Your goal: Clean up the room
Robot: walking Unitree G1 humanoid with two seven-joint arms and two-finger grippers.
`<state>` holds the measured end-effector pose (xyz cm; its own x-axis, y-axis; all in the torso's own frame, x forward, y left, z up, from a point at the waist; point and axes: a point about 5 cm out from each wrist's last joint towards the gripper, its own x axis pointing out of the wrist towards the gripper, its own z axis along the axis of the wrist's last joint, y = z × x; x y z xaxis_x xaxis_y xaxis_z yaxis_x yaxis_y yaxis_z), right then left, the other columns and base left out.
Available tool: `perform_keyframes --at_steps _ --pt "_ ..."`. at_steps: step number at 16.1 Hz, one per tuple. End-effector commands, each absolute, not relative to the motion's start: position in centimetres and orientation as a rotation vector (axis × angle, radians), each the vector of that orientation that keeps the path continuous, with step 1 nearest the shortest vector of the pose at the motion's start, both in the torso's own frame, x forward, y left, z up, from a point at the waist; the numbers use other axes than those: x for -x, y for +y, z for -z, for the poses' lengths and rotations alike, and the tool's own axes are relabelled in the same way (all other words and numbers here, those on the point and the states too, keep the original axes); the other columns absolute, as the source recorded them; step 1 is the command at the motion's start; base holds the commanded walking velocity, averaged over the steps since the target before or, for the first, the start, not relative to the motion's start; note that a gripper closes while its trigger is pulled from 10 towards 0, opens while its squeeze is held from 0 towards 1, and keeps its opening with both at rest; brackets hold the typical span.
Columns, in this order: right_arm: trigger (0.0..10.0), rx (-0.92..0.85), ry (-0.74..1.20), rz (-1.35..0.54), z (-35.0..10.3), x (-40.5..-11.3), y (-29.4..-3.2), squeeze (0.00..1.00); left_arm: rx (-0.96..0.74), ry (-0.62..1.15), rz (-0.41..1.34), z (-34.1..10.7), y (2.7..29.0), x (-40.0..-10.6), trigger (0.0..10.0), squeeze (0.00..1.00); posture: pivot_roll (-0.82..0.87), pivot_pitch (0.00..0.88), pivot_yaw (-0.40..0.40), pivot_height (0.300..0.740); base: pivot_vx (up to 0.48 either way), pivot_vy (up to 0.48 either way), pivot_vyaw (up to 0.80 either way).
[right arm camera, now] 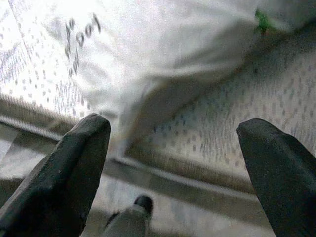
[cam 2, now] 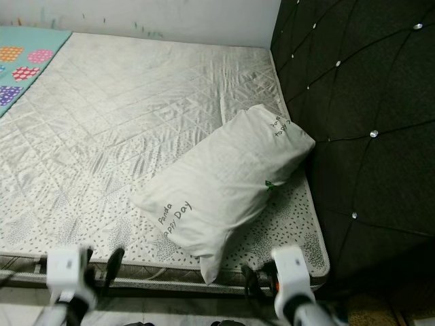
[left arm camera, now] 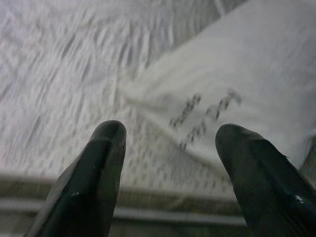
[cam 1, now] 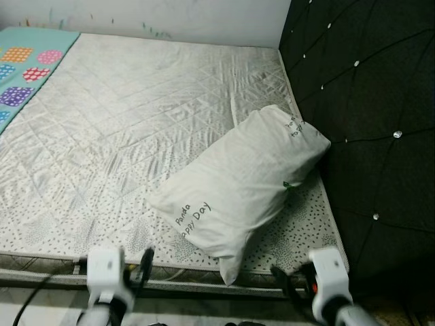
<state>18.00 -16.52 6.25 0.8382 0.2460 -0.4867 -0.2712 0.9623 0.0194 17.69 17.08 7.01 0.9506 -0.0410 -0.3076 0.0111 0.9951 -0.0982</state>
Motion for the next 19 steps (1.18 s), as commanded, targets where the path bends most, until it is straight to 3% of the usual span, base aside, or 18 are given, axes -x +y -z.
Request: perform_keyframes --at_steps 1,5,13,19 --pt "10.0 0.059 0.533 -0.250 -5.7 -17.9 -16.9 0.00 0.097 0.351 0.010 -6.3 17.2 -17.4 10.0 0.00 -0.13 0.101 -0.055 0.740 0.000 0.000 0.00" --pt "10.0 0.076 0.449 -0.213 -5.9 -21.8 -16.6 0.00 0.091 0.302 0.012 -6.2 17.3 -20.4 10.0 0.00 -0.13 0.000 -0.049 0.740 0.000 0.000 0.00" --pt "10.0 0.037 0.316 -0.144 -6.5 -27.6 -15.9 0.00 0.059 0.221 0.004 -6.7 17.7 -24.7 10.0 0.00 -0.10 0.000 -0.026 0.740 0.000 0.000 0.00" --pt "10.0 0.032 0.286 -0.151 -6.0 -28.2 -15.5 0.00 0.048 0.191 0.003 -6.9 18.2 -26.0 10.0 0.00 -0.11 0.000 -0.019 0.740 0.000 0.000 0.00"
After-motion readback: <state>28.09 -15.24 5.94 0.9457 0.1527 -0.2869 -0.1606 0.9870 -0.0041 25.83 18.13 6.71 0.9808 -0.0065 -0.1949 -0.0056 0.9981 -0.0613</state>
